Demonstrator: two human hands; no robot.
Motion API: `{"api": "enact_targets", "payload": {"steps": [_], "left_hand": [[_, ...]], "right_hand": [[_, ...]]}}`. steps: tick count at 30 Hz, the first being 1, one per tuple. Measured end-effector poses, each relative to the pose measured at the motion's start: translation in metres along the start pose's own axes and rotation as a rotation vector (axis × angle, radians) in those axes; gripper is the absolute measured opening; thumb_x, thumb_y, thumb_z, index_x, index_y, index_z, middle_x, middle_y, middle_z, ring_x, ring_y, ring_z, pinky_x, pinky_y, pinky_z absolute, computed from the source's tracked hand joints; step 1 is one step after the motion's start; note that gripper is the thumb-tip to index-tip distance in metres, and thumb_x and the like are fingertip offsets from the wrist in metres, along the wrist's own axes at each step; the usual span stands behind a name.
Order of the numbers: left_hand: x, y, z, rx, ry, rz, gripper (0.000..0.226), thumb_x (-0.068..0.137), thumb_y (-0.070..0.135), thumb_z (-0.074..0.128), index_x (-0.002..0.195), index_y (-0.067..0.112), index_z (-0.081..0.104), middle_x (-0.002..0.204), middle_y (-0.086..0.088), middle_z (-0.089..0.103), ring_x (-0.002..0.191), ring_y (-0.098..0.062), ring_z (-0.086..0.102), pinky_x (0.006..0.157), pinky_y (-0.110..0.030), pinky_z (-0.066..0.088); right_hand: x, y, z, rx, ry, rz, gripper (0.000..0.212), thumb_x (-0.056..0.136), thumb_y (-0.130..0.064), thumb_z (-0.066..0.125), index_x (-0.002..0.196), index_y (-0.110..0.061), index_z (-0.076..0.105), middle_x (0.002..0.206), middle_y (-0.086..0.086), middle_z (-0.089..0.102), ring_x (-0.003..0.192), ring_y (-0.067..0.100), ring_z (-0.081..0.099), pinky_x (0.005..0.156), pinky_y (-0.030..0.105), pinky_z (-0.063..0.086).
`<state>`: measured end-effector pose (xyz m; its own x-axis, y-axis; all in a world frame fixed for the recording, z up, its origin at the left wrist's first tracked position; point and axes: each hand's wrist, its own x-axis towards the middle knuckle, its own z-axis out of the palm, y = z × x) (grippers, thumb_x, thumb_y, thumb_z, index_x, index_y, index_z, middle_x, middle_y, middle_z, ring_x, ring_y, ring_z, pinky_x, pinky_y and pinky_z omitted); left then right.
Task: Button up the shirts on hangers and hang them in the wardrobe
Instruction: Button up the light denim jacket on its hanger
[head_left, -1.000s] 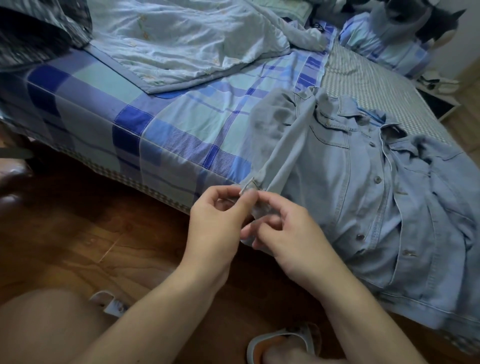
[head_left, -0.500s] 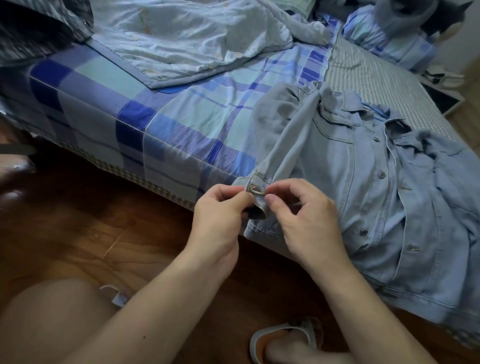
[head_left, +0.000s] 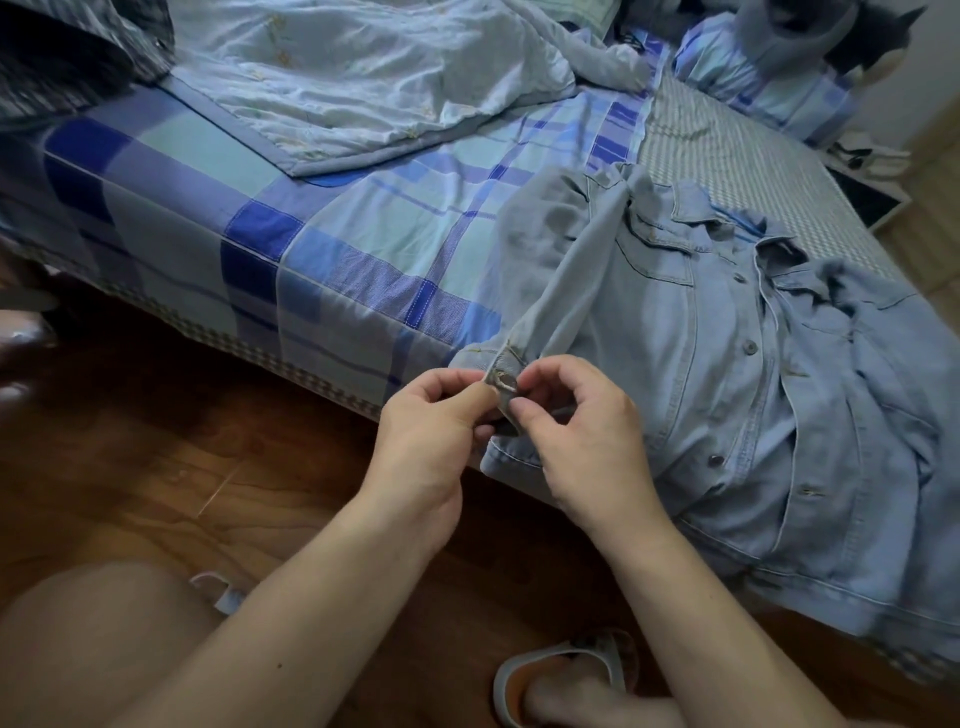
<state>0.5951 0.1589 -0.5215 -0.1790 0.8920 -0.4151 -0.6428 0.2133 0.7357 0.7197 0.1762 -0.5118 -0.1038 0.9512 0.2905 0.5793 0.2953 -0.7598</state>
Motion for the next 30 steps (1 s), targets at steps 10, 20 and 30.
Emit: {"api": "enact_targets", "payload": {"steps": [10,20,30], "left_hand": [[-0.002,0.025,0.003,0.463,-0.138,0.189,0.013,0.079,-0.006,0.070,0.077,0.006,0.065,0.063,-0.008,0.070,0.058,-0.016,0.068,0.056,-0.023,0.052],[0.004,0.044,0.012,0.565,-0.243,0.103,0.015,0.077,-0.007,0.064,0.071,0.006,0.060,0.060,-0.013,0.056,0.046,-0.014,0.057,0.056,-0.025,0.041],[0.013,0.019,0.027,0.415,-0.302,0.003,0.022,0.084,-0.013,0.064,0.074,0.007,0.062,0.067,-0.010,0.061,0.062,-0.015,0.060,0.068,-0.026,0.050]], "right_hand": [[0.020,-0.008,-0.045,-0.313,-0.217,-0.502,0.021,0.093,-0.016,0.068,0.112,-0.019,0.078,0.094,-0.007,0.063,0.083,0.009,0.065,0.073,0.028,0.054],[0.043,-0.001,-0.067,-0.612,-0.277,-0.882,0.023,0.102,-0.012,0.059,0.117,-0.004,0.073,0.099,0.010,0.070,0.078,0.029,0.068,0.062,0.042,0.057],[0.039,0.031,-0.078,-0.725,-0.145,-1.011,0.024,0.104,-0.011,0.052,0.102,0.001,0.073,0.087,0.010,0.067,0.069,0.026,0.064,0.058,0.040,0.057]]}}
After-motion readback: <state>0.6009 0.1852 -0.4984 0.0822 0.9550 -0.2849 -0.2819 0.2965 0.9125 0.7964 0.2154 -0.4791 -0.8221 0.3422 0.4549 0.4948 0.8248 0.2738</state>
